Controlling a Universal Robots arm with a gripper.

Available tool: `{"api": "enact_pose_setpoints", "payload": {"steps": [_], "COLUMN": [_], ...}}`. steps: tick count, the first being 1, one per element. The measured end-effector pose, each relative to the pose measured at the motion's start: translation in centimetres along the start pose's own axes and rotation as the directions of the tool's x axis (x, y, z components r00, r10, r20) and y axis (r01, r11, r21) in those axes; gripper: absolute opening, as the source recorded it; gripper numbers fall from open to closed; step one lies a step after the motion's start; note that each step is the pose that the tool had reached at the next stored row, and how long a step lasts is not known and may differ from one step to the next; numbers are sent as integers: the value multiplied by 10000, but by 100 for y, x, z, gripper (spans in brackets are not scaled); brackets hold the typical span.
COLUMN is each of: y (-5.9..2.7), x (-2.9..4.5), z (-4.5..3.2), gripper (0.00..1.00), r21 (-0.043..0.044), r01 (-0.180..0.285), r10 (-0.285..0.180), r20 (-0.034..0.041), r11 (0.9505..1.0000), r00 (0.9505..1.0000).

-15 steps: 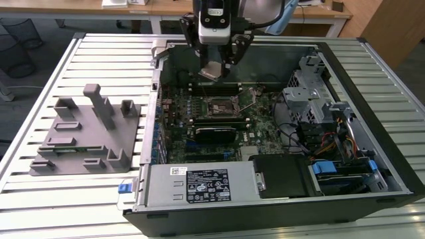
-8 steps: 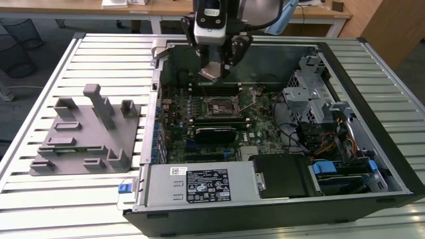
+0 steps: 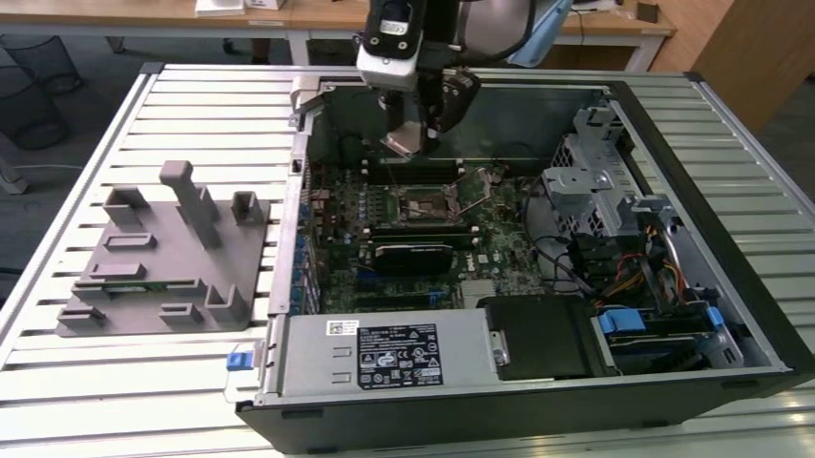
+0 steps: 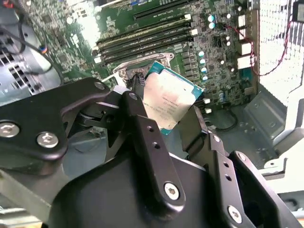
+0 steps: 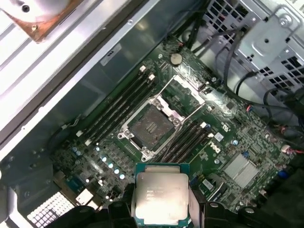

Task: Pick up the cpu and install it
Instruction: 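Place the cpu into insertion slot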

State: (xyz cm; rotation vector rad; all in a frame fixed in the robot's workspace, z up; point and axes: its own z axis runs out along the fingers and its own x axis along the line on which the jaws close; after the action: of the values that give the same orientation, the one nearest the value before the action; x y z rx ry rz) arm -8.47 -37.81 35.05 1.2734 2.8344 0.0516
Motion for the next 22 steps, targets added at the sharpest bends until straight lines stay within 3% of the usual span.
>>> {"api": "enact_pose_setpoints", "payload": {"steps": [5,10,15,22], "y": [-1,-2,-3,-2], "x": [0,1,2,5], "z": [32,60,83,107], "gripper": [53,53,53,53], "r21": [14,24,30,32], "r01": [-913,-1808,-2646,-3676], "r10": [913,1808,2645,3675], "r20": [42,83,123,174], "r11": [9958,9835,9644,9300], "r00": [9958,9835,9643,9299]}}
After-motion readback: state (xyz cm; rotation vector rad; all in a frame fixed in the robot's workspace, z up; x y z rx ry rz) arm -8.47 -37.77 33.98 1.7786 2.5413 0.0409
